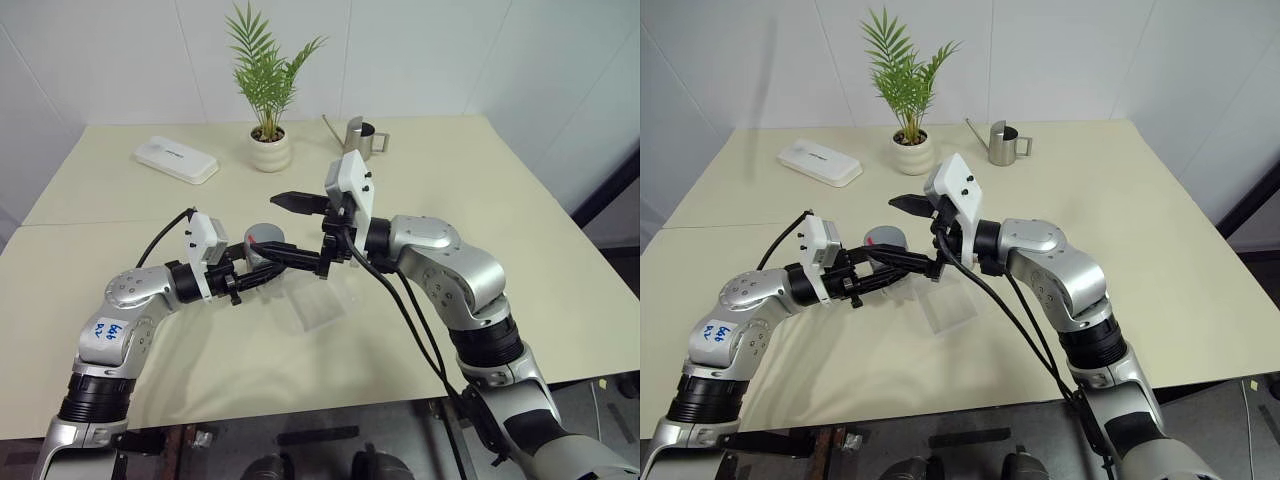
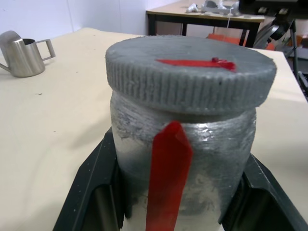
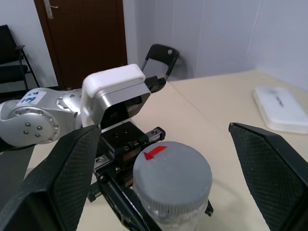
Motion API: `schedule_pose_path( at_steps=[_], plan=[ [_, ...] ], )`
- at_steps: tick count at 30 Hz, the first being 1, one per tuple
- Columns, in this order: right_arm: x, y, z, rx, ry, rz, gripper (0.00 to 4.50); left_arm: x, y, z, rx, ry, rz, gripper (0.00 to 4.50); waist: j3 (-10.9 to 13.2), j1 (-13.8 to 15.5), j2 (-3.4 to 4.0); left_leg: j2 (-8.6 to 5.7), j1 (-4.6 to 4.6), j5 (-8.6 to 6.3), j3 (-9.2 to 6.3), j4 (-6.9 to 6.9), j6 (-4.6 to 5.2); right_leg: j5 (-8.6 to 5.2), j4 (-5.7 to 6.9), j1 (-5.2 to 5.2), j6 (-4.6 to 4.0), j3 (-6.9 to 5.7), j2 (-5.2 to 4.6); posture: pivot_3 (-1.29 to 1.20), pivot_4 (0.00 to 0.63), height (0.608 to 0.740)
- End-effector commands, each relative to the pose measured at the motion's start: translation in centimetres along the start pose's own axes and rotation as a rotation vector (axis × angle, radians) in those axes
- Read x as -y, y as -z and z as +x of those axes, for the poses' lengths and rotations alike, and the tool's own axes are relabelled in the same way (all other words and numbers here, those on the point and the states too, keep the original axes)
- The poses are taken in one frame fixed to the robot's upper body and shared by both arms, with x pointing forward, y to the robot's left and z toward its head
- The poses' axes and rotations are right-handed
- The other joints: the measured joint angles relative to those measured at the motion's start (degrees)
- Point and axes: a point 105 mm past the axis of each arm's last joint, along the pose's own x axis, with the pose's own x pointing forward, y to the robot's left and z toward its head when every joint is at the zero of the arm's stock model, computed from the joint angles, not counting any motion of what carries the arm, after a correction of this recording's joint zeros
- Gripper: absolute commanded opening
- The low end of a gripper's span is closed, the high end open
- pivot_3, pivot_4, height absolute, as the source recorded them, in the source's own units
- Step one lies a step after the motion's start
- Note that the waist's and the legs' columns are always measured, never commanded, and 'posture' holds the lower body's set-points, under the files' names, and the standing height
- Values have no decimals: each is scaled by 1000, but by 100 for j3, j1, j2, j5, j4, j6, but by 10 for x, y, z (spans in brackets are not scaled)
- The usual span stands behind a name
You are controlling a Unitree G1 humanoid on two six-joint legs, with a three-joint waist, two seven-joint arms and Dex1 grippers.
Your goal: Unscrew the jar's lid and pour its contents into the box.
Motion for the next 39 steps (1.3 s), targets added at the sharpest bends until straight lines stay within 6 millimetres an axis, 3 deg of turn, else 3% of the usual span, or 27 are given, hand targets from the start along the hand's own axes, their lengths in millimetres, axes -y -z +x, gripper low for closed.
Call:
schedule_pose_path(
  at_steps=[1, 10, 19, 22, 26, 34, 39],
  plan=[
    [-5, -5, 4, 5, -16, -9, 4500, 2, -12, 2, 37, 14, 28, 1929, 0, 0, 0, 0, 0, 0, 0, 0, 0, 0, 0, 0, 0, 0, 0, 0, 150, 740],
    [0, 13, 7, -16, 7, 9, 4500, 4, -16, 5, 56, 22, 13, 1929, 0, -1, 0, 0, 0, 0, 1, 1, 0, 0, 4, -1, 0, 3, -1, 0, 150, 740],
    [1, 16, 9, -2, 7, 3, 4500, 6, -18, 6, 59, 31, 3, 1929, 0, -1, 0, 0, 0, 1, 1, 1, 1, 0, 4, -2, 0, 3, -1, 0, 150, 740],
    [1, 18, 8, -2, 8, 4, 3928, 5, -19, 6, 62, 29, 7, 1929, 0, -1, 0, 0, 1, 1, 2, 2, 0, 0, 6, -2, 0, 4, 0, 0, 150, 740],
    [2, 20, 7, -4, 8, 10, 2595, 5, -23, 6, 72, 33, 12, 1929, 0, -1, 0, 0, 1, 1, 3, 2, 0, 0, 7, -2, 0, 5, -1, 0, 150, 740],
    [2, 17, 0, -6, -60, 4, 2567, 10, -31, 7, 122, 94, 18, 1929, 0, -1, 0, 0, 1, 1, 2, 2, 0, 0, 6, -2, 0, 4, -1, 0, 150, 740],
    [-10, -7, -13, -5, -338, -63, 2567, 24, -33, 8, 130, 277, 38, 1929, 2, 9, 2, 0, 0, 1, 6, 8, 2, 0, 7, -2, 0, 4, 0, 0, 150, 740]
  ],
)
